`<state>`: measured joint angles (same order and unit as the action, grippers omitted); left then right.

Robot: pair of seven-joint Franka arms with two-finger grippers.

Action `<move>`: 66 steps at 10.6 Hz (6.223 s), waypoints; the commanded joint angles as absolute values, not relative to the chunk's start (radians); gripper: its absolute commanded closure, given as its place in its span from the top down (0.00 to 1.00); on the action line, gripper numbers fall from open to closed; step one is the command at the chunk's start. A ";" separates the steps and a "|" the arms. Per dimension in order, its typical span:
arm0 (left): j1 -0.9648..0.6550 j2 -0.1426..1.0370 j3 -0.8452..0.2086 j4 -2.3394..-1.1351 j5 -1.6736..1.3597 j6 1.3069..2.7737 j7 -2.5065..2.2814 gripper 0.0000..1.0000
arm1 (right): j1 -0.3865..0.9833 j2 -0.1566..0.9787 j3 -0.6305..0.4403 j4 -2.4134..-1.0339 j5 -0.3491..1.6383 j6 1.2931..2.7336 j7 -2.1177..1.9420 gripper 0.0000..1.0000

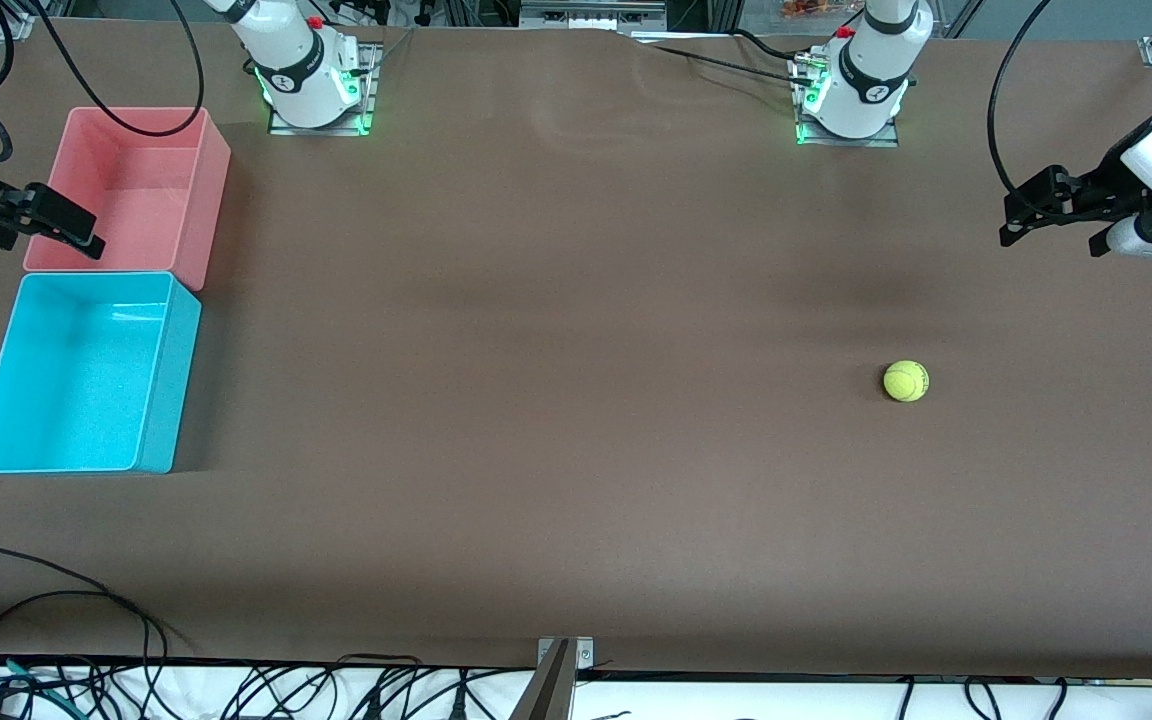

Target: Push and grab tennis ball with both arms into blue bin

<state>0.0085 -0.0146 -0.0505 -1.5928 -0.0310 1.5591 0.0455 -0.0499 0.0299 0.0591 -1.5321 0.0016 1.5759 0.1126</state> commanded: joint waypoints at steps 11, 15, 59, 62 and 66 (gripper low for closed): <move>-0.005 0.011 -0.058 -1.532 -0.018 1.531 -0.049 1.00 | -0.052 0.040 0.041 -1.502 -0.014 1.546 0.103 1.00; 0.005 0.011 -0.057 -1.539 -0.008 1.528 -0.051 1.00 | -0.055 0.054 0.041 -1.503 -0.014 1.548 0.101 1.00; 0.018 0.095 -0.052 -1.536 0.041 1.516 -0.049 1.00 | -0.060 0.089 0.031 -1.502 -0.011 1.548 0.097 1.00; 0.018 0.109 -0.054 -1.536 0.054 1.525 -0.044 1.00 | -0.058 0.089 0.032 -1.503 -0.012 1.546 0.097 1.00; 0.034 0.071 -0.051 -1.667 0.054 1.673 -0.043 1.00 | -0.058 0.091 0.032 -1.502 -0.011 1.546 0.098 1.00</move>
